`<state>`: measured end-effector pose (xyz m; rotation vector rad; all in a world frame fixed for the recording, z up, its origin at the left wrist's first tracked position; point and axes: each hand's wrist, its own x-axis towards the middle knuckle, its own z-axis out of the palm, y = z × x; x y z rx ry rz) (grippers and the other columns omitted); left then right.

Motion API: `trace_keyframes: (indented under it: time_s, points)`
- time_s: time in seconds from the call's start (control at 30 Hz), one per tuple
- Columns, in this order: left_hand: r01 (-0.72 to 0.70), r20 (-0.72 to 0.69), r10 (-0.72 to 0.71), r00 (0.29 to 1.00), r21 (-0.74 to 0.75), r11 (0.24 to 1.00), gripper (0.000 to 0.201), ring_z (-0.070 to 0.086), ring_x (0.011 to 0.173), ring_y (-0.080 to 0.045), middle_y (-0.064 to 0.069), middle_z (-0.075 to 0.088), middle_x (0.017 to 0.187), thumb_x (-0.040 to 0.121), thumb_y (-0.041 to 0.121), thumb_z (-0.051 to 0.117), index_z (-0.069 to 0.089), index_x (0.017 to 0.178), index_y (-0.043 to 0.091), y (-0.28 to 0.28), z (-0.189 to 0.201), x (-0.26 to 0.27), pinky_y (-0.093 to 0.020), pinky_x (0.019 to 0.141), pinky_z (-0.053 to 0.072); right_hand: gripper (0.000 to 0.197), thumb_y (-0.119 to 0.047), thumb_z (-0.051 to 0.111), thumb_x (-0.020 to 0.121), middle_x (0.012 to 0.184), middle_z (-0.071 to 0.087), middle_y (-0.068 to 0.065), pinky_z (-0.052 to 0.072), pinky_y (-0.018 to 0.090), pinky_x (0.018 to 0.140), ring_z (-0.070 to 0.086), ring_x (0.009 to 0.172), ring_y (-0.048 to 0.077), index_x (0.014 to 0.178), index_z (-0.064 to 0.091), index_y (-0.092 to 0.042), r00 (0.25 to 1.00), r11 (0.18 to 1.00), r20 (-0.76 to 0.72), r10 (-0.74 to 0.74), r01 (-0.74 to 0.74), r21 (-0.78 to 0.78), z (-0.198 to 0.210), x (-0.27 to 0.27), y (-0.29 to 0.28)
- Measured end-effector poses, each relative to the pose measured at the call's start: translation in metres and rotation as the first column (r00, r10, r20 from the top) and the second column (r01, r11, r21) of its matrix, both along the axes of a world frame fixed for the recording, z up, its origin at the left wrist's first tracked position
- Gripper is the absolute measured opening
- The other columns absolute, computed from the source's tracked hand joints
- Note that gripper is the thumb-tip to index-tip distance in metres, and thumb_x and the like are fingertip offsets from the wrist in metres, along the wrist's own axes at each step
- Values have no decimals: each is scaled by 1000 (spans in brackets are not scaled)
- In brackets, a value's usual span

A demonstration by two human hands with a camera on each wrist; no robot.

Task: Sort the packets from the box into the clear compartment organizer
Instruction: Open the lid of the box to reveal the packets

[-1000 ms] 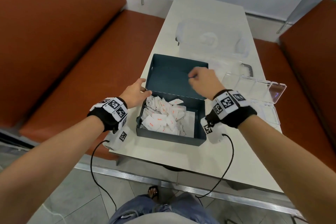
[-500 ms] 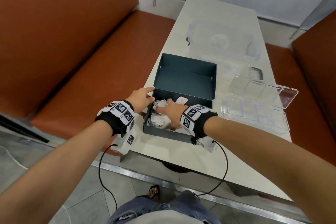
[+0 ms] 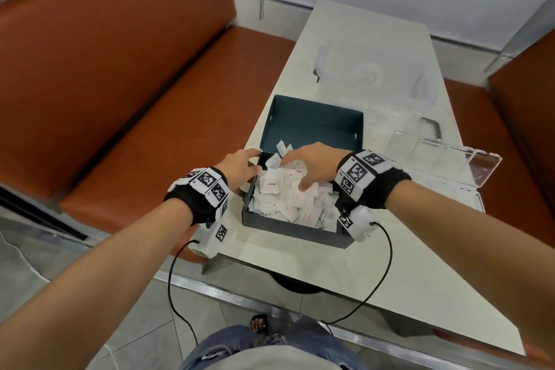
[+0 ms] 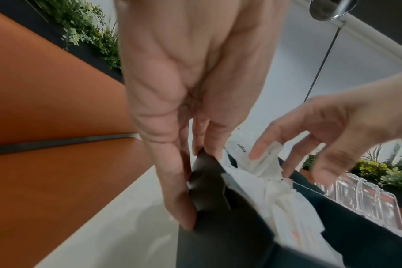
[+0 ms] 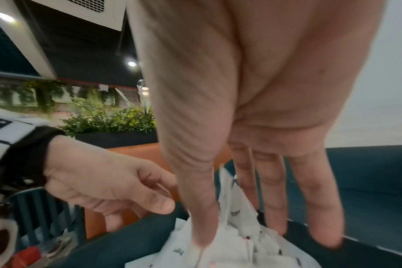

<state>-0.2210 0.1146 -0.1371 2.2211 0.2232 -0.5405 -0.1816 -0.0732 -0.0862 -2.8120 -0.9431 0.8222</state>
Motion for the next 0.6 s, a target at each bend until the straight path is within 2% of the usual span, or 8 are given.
trace_keyframes:
  time_s: [0.07,0.13,0.2,0.3,0.37,0.43,0.5,0.6]
  points:
    - [6,3,-6,1000,13,1000,47,60,108,-31,-13,59,127,101,18,49,39,147,24,1,-1,1,-43,86,55,47,-10,67,85,130,54,4,42,28,89,52,115,24,129,56,-22,996,999,75,48,-48,7,-2,1,9]
    - [11,10,-11,1000,26,1000,48,60,109,-31,-14,58,130,101,20,50,38,147,24,1,-1,1,-42,88,54,44,-4,63,87,129,54,6,42,27,85,53,112,24,127,58,-20,991,996,106,86,-86,-6,-5,0,21]
    - [4,6,-5,1000,22,1000,47,59,110,-32,-13,58,129,101,20,50,38,147,24,1,0,1,-45,85,56,49,-5,65,85,125,57,10,45,29,83,55,109,26,131,53,-17,991,993,70,112,-110,-31,-10,-4,32]
    - [-14,1,14,1000,8,1000,48,57,111,-31,-12,56,130,101,19,49,37,147,23,-1,1,-1,-49,81,58,65,-18,76,79,124,56,11,43,29,84,54,112,27,136,46,-11,988,978,-18,153,-154,-143,-27,-14,40]
    - [-16,4,16,1000,12,1000,49,57,112,-31,-14,53,135,102,18,48,36,148,24,-1,2,-1,-48,81,58,72,-23,79,76,127,51,12,44,31,85,52,114,27,137,44,-11,988,966,15,154,-147,-214,-38,-20,43]
    - [-21,-5,21,1000,-4,1000,48,57,110,-31,-15,53,134,102,16,48,36,148,24,-2,2,-1,-44,71,60,66,-23,77,77,125,51,12,43,30,80,52,113,26,135,46,-13,984,961,40,172,-158,-226,-44,-21,45]
    - [-26,-7,26,1000,-27,999,46,58,100,-28,-15,56,131,102,14,47,38,146,24,-3,1,-1,-37,59,58,60,-22,73,82,125,55,11,44,30,85,52,116,26,136,47,-14,984,959,14,178,-170,-225,-45,-17,44]
    - [-28,8,28,1000,-29,999,46,56,89,-20,-14,57,129,102,14,47,39,146,23,-2,-1,1,-32,55,57,52,-18,69,86,123,58,11,43,31,89,53,116,28,134,51,-12,986,971,38,165,-156,-180,-41,-11,36]
